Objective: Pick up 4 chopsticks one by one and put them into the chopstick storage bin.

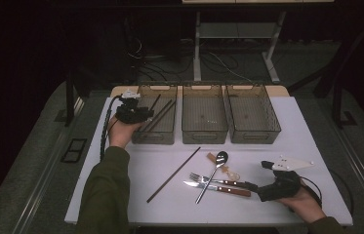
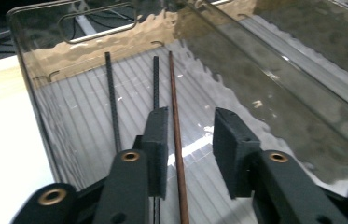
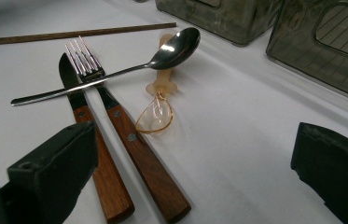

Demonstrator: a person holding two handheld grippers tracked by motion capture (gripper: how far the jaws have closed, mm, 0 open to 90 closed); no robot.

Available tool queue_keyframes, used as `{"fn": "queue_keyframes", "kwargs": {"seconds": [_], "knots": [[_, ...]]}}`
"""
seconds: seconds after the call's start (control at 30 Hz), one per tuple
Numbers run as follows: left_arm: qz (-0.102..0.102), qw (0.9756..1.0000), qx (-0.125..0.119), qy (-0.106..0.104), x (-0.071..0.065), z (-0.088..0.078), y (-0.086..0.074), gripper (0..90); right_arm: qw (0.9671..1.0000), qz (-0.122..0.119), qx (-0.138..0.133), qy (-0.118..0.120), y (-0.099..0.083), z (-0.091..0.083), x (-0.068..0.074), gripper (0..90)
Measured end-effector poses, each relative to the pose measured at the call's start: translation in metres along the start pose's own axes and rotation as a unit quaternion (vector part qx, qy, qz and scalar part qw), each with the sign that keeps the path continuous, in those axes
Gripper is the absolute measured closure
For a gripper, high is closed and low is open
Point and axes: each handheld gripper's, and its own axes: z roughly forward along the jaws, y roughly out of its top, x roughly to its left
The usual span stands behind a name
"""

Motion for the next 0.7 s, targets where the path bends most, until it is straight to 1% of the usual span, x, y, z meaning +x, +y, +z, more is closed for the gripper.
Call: {"fn": "queue_keyframes", "kwargs": {"seconds": [0.07,0.17,0.23,0.3,0.37,0.4,0.47,0.53,0.7], "knots": [[-0.006,0.9999,-0.007,-0.01,-0.003,-0.004,-0.002,59.5,1.0,0.0,0.0,0.0,0.0,0.0,0.0,0.8],[-0.011,0.9995,-0.015,-0.026,-0.007,-0.012,-0.004,57.0,1.0,-0.001,0.0,0.0,0.0,0.0,0.0,0.8],[-0.009,0.9993,-0.016,-0.033,-0.011,-0.017,-0.007,55.3,1.0,-0.001,0.001,0.0,0.0,0.0,0.0,0.8],[-0.001,0.9993,-0.015,-0.036,-0.015,-0.021,-0.008,53.6,1.0,-0.001,0.001,0.0,0.0,0.0,0.0,0.8],[0.0,0.999,-0.013,-0.042,-0.021,-0.025,-0.01,52.0,1.0,-0.001,0.0,-0.001,0.0,0.0,0.0,0.8],[0.004,0.9989,-0.013,-0.045,-0.024,-0.028,-0.011,50.8,1.0,-0.001,0.001,-0.002,0.0,0.0,0.0,0.8],[0.006,0.9983,-0.015,-0.055,-0.029,-0.03,-0.012,50.0,1.0,-0.001,0.001,-0.002,0.0,0.0,0.0,0.8],[0.013,0.9977,-0.012,-0.065,-0.037,-0.033,-0.013,47.1,1.0,-0.001,0.001,-0.002,0.0,0.0,0.001,0.8],[0.02,0.9965,-0.013,-0.08,-0.052,-0.04,-0.02,45.5,1.0,0.0,0.0,-0.002,0.0,0.0,0.0,0.8]]}}
